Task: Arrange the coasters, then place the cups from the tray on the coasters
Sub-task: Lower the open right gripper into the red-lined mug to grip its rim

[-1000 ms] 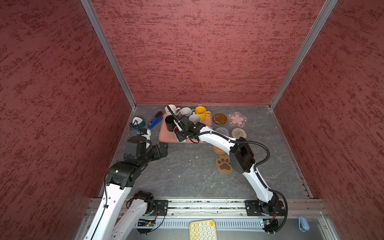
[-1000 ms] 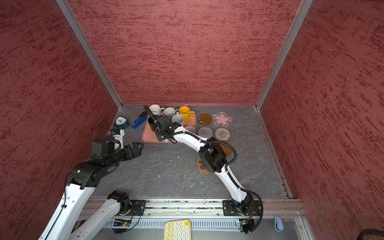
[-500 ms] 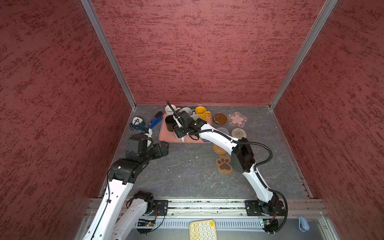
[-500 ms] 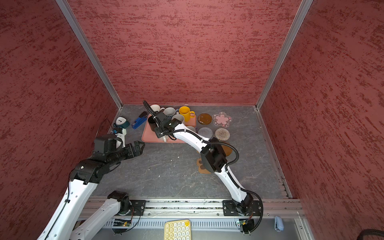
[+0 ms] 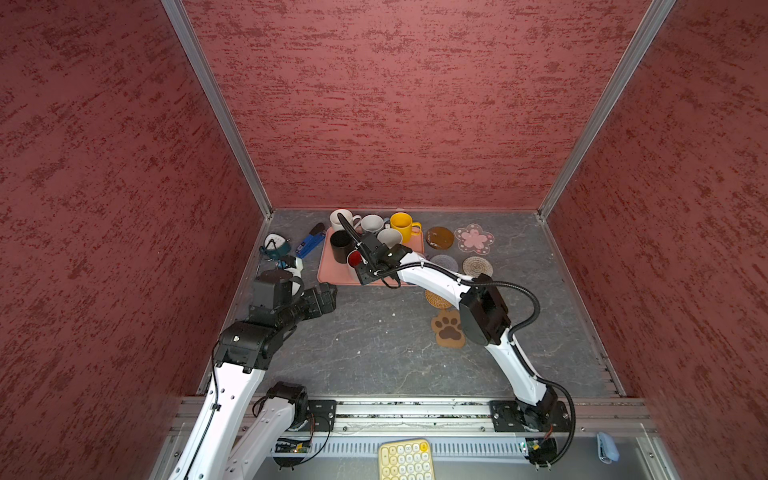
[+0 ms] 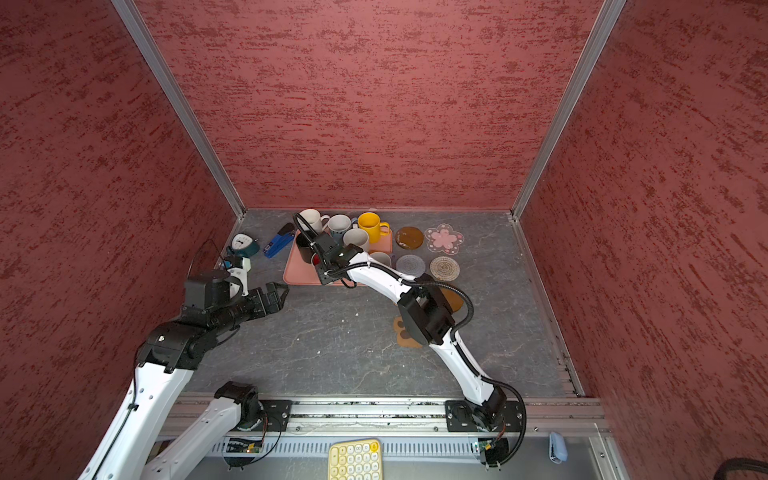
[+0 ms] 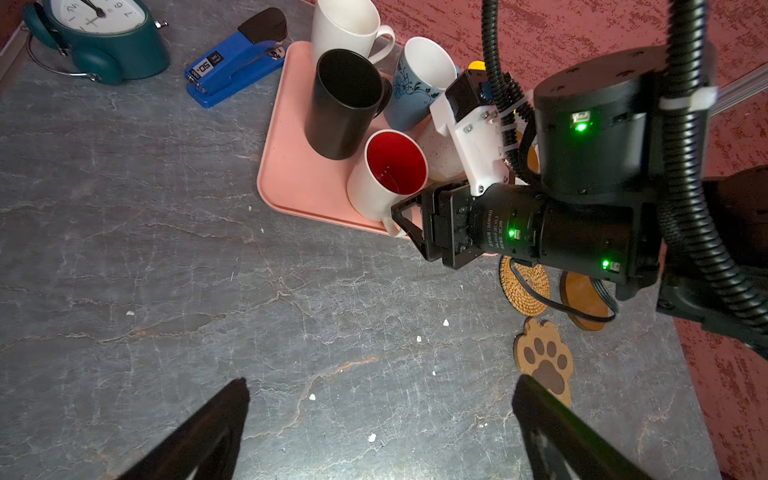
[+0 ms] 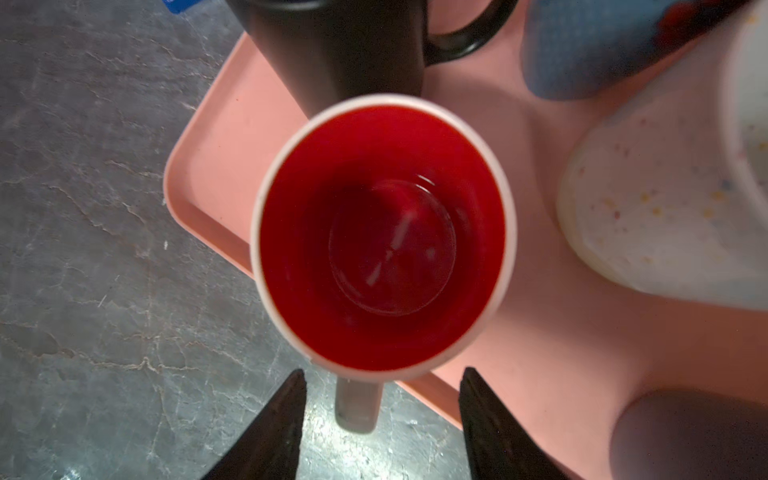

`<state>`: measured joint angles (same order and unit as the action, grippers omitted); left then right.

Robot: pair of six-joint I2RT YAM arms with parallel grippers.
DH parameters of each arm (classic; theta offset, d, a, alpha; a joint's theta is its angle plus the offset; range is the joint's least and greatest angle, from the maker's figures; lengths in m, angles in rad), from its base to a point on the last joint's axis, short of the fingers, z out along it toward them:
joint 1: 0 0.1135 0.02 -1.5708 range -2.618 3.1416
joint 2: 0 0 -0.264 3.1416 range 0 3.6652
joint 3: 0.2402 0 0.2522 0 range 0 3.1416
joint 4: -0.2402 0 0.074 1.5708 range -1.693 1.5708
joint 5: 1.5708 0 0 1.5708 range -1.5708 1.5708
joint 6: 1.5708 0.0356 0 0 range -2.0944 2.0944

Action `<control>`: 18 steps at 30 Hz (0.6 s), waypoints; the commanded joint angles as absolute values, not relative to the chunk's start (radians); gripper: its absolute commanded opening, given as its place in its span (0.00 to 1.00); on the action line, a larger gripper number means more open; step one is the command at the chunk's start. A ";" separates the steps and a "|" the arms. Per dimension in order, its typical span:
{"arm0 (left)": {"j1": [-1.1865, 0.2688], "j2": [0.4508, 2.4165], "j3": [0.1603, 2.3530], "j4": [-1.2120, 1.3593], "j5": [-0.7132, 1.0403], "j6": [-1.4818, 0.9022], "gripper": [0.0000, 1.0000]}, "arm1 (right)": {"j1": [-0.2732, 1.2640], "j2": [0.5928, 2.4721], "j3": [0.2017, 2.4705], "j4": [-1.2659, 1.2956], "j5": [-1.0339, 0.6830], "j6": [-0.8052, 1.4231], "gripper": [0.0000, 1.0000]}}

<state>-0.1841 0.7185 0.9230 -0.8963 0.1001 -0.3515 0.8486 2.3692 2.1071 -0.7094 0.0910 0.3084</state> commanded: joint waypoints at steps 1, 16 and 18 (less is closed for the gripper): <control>-0.175 0.705 0.904 -0.873 0.119 -0.357 1.00 | 0.853 2.338 2.104 -0.681 0.113 0.356 0.60; -0.158 0.719 0.892 -0.860 0.135 -0.351 1.00 | 0.835 2.471 2.228 -0.686 0.118 0.397 0.49; -0.157 0.722 0.891 -0.857 0.139 -0.352 1.00 | 0.832 2.482 2.233 -0.686 0.118 0.398 0.47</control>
<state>-0.1661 0.7208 0.9024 -0.8810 0.1234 -0.3511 0.8425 2.4584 2.2002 -0.6930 0.1020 0.3859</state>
